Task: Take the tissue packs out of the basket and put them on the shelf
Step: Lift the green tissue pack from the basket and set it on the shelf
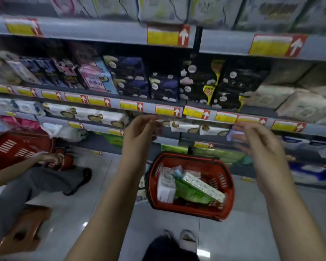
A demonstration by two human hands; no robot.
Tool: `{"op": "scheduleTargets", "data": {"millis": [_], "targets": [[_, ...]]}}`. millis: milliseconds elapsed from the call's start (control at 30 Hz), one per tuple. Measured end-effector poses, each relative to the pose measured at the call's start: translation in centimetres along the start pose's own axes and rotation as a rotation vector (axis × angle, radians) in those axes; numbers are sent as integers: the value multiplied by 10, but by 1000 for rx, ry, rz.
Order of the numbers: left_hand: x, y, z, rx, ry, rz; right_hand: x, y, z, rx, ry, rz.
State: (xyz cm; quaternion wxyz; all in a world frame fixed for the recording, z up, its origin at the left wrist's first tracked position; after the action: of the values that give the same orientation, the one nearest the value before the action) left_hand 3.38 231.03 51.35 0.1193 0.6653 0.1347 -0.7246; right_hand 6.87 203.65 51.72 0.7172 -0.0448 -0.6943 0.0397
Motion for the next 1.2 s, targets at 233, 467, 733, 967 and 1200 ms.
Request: {"op": "scheduleTargets", "data": {"millis": [233, 467, 733, 967, 1200], "targets": [[99, 7, -6, -24, -92, -15, -121, 0, -2, -35, 128, 69], [209, 27, 0, -19, -265, -25, -246, -6, 13, -81, 287, 133], [323, 52, -1, 25, -390, -173, -360, -4, 16, -57, 351, 308], [425, 61, 3, 59, -517, -190, -473, -5, 10, -28, 437, 415], [496, 40, -2, 28, -602, -249, -556, 20, -2, 176, 419, 596]]}}
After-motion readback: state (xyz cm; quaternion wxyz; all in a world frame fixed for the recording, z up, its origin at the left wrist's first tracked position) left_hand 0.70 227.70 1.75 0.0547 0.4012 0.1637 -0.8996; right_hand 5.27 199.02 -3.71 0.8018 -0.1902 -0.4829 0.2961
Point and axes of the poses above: each hand's wrist, its own z-axis away from the middle knuckle, its own y-axis out of the palm, x = y × z, the point moved 9 cm from there along -z, towards the middle knuckle, and after that the axes turned 4 degrees about x, right-handed, at the moved point
